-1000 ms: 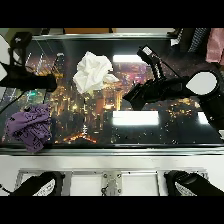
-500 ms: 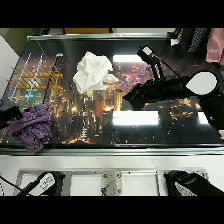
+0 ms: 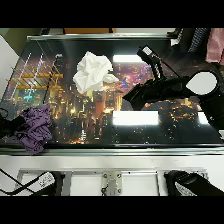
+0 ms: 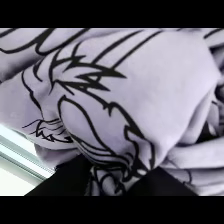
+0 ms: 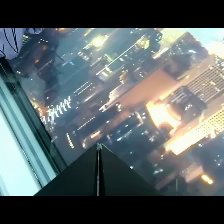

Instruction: Fold the clothes and pants, and hang the long-sleeved shirts on hangers.

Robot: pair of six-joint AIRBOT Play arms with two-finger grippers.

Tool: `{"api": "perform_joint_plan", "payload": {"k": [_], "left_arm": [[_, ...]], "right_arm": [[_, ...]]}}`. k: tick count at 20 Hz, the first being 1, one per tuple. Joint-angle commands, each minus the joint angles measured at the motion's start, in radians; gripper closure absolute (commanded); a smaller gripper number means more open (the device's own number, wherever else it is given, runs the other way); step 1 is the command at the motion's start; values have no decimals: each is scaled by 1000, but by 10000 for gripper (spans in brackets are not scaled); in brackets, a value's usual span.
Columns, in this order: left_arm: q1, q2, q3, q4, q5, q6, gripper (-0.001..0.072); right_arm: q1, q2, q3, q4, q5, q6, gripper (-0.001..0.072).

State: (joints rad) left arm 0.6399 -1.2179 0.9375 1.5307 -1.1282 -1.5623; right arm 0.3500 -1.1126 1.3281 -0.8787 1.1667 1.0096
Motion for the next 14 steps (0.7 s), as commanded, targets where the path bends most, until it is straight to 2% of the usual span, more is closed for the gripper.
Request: {"api": "perform_joint_plan", "payload": {"k": [1,5,7,9,12,14], "left_arm": [[-92,141,0,-124,-45,30,687],[-392,422,95,-346,-159,23,688],[-603,518,186,-349,-156,-44,688],[-829,561,276,-257,-144,-160,689],[-1140,539,386,-18,-146,-338,689],[-1306,459,444,94,-147,-377,688]], "right_arm": [[1,0,0,16,0,7,694],[1,1,1,116,-1,22,693],[-13,3,20,112,0,18,694],[-57,15,53,112,-14,58,694],[-158,54,84,112,-61,143,694],[-235,84,84,112,-91,200,695]]}}
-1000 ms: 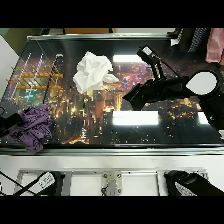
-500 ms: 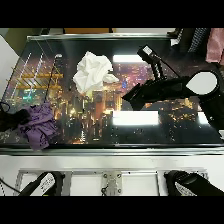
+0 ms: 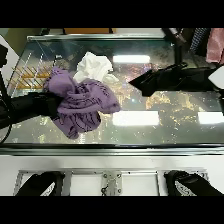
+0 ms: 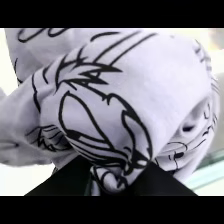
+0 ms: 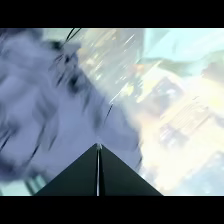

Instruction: Fold the clothes and pants, and hang the long-sleeved shirts on hangers.

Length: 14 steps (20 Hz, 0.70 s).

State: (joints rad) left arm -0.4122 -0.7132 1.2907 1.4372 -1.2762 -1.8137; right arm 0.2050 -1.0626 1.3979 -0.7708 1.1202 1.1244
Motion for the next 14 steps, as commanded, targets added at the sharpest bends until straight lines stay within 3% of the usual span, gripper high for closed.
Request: {"api": "perform_joint_plan", "payload": {"k": [1,4,7,8,9,10,14], "left_arm": [[-319,-102,110,214,4,-125,688],[-413,-299,123,217,108,-124,687],[-402,-521,137,147,354,-98,674],[-375,-599,175,104,388,-82,399],[-340,-664,228,72,381,-83,77],[-286,-720,293,41,336,-82,-5],[-28,-762,352,0,128,-70,-5]], "right_arm": [[-128,47,14,4,-50,111,694],[-231,65,14,4,-50,161,694],[-287,64,14,3,-50,163,694],[-298,62,14,-4,-50,163,694],[-307,62,14,-29,-50,163,694],[-317,63,14,-60,-49,164,694],[-341,63,13,-159,-7,164,694]]}}
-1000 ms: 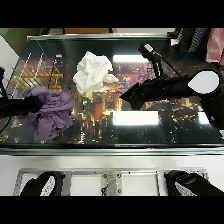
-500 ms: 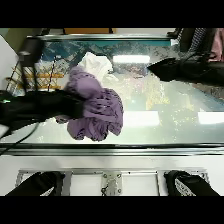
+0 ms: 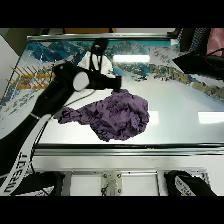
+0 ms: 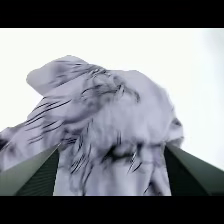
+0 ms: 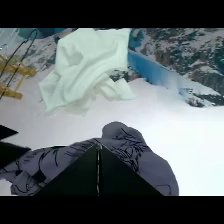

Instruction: Fold the clothes and pants, and hang the long-sleeved shirts on hangers.

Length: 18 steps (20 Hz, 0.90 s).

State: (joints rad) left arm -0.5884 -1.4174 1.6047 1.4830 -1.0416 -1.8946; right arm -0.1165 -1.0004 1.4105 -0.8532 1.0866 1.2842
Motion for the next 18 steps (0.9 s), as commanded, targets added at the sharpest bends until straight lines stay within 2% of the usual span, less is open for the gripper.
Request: {"api": "perform_joint_plan", "payload": {"k": [1,4,6,9,12,16,18], "left_arm": [[213,-41,-18,-47,-132,11,-5],[360,0,-260,-128,-93,11,-5],[441,-2,-404,-268,1,24,-5],[502,-38,-533,-495,135,101,-5],[477,-121,-530,-597,150,156,-5],[413,-241,-438,-595,152,155,-5],[385,-288,-378,-594,152,154,0]], "right_arm": [[-18,0,0,-103,41,4,694],[-18,0,-20,-120,66,4,694],[-18,0,-49,-120,66,4,694],[-17,0,-99,-120,66,5,694],[-17,0,-146,-120,65,30,694],[-8,0,-222,-130,65,29,694],[29,0,-277,-185,65,26,695]]}}
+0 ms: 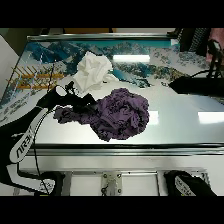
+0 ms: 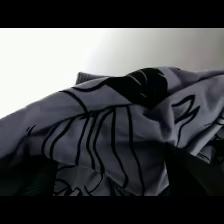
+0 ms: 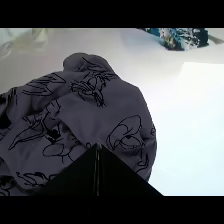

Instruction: Fold the clothes and pants, and hang the long-sleeved shirts on hangers.

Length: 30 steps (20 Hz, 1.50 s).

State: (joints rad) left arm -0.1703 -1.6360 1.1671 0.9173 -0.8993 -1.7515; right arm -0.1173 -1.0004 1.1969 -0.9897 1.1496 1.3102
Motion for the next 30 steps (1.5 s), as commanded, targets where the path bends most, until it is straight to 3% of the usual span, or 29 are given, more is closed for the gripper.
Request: {"api": "perform_joint_plan", "payload": {"k": [1,2,3,5,6,7,13,19,21,23,27,30], "left_arm": [[-43,-86,90,-26,10,11,173],[-46,-98,119,-26,9,12,461],[-44,-100,142,-19,10,12,684],[-29,-100,188,-19,-3,16,688],[-19,-100,211,-19,-19,29,688],[-17,-100,227,-19,-32,43,688],[-17,-99,256,-19,-50,61,688],[5,-99,256,-19,-82,61,688],[14,-97,256,-19,-103,61,687],[31,-73,256,-19,-114,61,688],[101,130,322,-24,-137,61,688],[126,351,487,-22,-217,67,688]], "right_arm": [[58,0,-95,-85,1,0,695],[86,0,-132,-121,-5,1,695],[104,0,-171,-146,-16,14,695],[125,0,-266,-154,-51,45,675],[134,-3,-317,-138,-59,45,419],[147,-11,-367,-115,-71,44,17],[387,-129,-481,34,-265,13,-8],[491,-193,-481,-41,-341,2,-8],[491,-192,-477,-107,-341,31,21],[490,-178,-463,-190,-335,37,697],[395,-45,-219,-418,-156,89,696],[299,81,114,-435,-5,90,697]]}}
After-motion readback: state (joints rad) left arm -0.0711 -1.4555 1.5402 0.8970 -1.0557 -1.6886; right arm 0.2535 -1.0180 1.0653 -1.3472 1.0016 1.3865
